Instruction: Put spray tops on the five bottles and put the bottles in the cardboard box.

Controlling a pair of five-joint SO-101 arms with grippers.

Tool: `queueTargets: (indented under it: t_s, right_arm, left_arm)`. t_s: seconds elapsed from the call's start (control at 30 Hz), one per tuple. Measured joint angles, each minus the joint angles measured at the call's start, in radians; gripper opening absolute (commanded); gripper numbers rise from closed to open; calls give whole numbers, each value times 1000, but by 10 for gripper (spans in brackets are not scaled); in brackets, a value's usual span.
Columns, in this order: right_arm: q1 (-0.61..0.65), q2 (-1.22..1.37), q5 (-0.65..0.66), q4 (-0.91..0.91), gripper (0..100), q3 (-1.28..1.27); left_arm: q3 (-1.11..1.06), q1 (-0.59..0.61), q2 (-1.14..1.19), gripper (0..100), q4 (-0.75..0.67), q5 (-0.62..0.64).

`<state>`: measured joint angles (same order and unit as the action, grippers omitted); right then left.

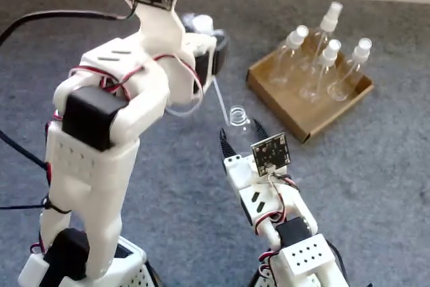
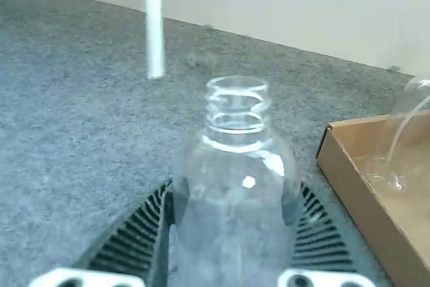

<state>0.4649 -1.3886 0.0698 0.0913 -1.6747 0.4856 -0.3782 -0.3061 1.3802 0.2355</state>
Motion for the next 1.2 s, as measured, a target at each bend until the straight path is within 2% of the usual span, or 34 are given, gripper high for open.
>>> queueTargets:
  t_s: [0.43, 0.83, 1.2]
  right_arm:
    - [-3, 2, 0, 2, 135, 0]
    - [0, 2, 0, 2, 135, 0]
    - [0, 2, 0, 2, 135, 0]
  left_arm:
    - [-235, 17, 0, 14, -255, 0]
    - [-269, -46, 2, 12, -261, 0]
    - [-269, 0, -133, 11, -261, 0]
